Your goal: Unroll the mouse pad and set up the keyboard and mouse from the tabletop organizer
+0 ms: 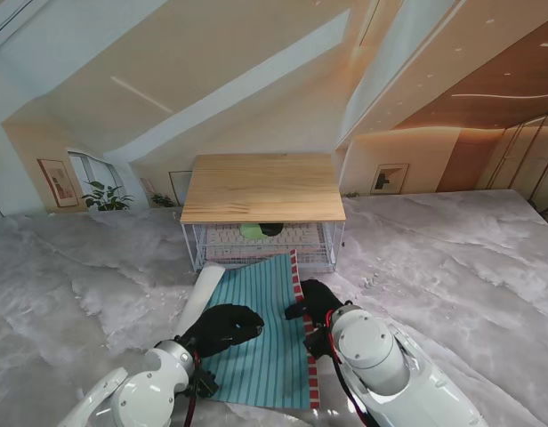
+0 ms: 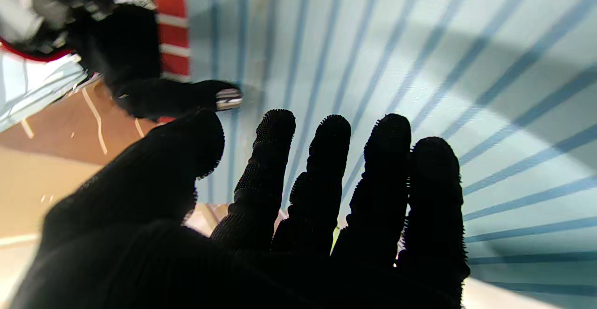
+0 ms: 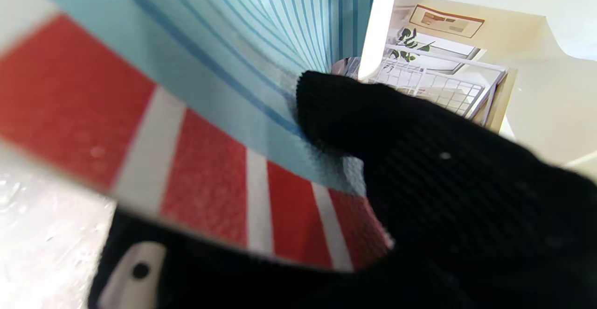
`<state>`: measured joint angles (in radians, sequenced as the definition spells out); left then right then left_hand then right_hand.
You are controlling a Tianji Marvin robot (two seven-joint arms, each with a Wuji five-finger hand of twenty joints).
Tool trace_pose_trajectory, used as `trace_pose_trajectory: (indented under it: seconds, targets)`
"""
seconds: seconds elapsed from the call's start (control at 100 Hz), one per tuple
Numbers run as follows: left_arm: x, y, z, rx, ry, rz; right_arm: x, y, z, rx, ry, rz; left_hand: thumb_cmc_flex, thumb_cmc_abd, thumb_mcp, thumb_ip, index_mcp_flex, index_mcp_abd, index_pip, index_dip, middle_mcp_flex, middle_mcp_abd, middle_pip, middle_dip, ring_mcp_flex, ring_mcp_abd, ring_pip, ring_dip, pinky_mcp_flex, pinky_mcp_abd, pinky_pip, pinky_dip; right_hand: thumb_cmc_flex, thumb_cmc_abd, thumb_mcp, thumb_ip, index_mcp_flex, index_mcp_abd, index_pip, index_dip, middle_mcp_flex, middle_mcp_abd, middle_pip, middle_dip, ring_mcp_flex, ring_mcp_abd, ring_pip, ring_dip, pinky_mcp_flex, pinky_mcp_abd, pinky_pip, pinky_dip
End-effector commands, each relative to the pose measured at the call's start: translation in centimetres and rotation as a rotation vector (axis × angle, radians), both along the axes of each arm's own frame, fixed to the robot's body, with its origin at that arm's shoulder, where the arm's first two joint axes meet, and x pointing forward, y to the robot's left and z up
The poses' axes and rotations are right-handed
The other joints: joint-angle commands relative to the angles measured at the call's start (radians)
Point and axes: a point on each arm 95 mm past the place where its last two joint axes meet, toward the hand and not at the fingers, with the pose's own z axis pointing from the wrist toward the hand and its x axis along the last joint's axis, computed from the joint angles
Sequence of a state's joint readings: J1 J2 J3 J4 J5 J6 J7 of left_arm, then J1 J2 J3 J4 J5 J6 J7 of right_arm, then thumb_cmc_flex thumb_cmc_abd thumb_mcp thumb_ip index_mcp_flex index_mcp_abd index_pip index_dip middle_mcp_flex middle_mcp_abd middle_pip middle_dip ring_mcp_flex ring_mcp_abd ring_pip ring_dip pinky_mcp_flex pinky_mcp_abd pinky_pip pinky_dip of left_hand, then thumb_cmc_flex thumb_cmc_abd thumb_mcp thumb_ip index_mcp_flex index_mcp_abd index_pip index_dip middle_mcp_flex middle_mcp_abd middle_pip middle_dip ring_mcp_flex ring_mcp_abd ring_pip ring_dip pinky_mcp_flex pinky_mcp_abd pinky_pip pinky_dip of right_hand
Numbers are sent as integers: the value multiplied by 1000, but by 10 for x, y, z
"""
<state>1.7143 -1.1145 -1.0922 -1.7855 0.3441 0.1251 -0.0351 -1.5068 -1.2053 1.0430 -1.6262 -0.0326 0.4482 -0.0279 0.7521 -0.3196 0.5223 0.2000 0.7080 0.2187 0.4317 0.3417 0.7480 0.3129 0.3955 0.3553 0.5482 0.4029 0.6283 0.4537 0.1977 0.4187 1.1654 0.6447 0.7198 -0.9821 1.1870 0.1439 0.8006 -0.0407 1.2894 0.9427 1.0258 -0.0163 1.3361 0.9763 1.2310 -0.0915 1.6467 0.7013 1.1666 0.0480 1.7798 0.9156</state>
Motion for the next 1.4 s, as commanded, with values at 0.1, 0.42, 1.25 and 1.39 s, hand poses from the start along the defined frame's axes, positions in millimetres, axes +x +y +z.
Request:
trace_pose_trajectory:
  seconds: [0.1, 0.42, 1.25, 1.39]
  targets:
    - [8, 2, -14, 72, 30, -5, -5, -3, 0, -3, 4, 12, -19, 35, -24, 8, 2, -18, -20, -4, 8, -36, -13, -19, -49, -29, -17, -23, -32, -36, -34, -28, 58, 20, 75, 38, 57, -12, 28, 10, -4, 214, 54, 55, 94, -274, 44, 24, 50, -187, 299, 36]
    - [19, 23, -20, 157, -23, 89, -8, -10, 1, -13, 2, 21, -31, 50, -39, 20, -24, -20, -17, -4, -21, -46, -9, -18, -115, -40, -38, -38, -95, -62, -70, -50, 58, 22, 75, 39, 57, -11, 28, 10, -4, 214, 54, 55, 94, -273, 44, 26, 50, -186, 301, 35]
    - [29, 81, -23, 277, -89, 296, -22, -36, 9, -32, -40, 4, -39, 52, -57, 31, -60, -30, -8, -13, -55, -78, -12, -16, -205, -46, -76, -53, -189, -89, -123, -99, 58, 22, 76, 42, 57, -10, 29, 10, -3, 215, 54, 55, 94, -270, 45, 29, 51, -185, 307, 34]
    - [26, 85, -18, 257, -121, 313, -25, -43, 12, -43, -39, 12, -42, 53, -57, 31, -61, -30, -7, -14, -54, -80, -11, -16, -203, -45, -74, -52, -186, -87, -119, -99, 58, 23, 75, 43, 56, -5, 28, 10, -3, 218, 54, 55, 94, -269, 46, 29, 51, -185, 308, 33]
